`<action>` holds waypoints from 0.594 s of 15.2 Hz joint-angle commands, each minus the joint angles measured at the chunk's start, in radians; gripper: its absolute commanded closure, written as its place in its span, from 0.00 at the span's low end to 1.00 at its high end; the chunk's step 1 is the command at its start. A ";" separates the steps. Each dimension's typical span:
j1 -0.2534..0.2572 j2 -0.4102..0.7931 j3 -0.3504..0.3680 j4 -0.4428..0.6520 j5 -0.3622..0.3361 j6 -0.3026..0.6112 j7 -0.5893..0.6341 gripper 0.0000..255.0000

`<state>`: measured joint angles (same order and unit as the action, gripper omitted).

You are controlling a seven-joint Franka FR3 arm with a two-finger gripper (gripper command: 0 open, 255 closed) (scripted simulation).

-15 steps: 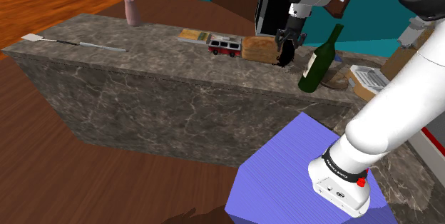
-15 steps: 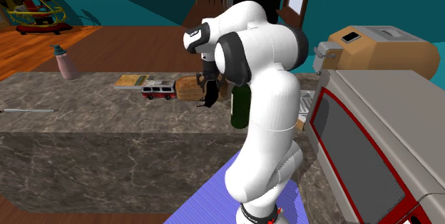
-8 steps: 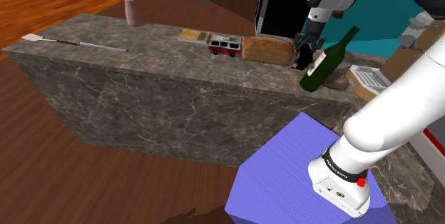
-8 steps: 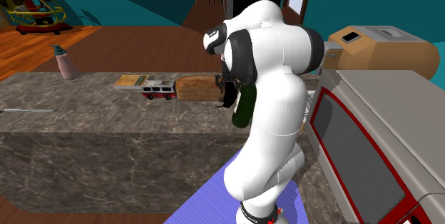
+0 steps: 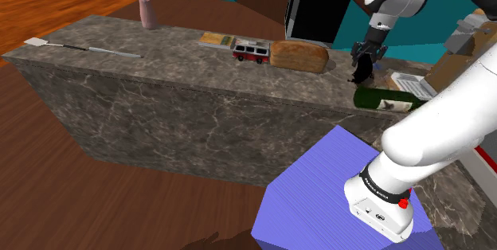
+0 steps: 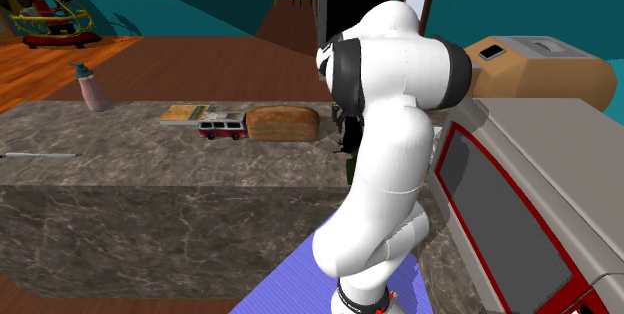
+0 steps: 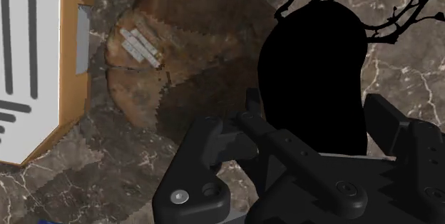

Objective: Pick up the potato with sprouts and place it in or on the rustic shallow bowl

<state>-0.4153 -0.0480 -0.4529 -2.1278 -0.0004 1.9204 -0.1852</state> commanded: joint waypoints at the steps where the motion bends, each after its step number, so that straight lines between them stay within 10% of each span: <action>1: -0.025 0.008 -0.027 0.008 -0.006 -0.001 -0.051 1.00; 9: -0.083 0.062 -0.089 -0.001 -0.001 0.055 -0.176 1.00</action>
<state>-0.4966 0.0075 -0.5405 -2.1248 -0.0038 1.9655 -0.3553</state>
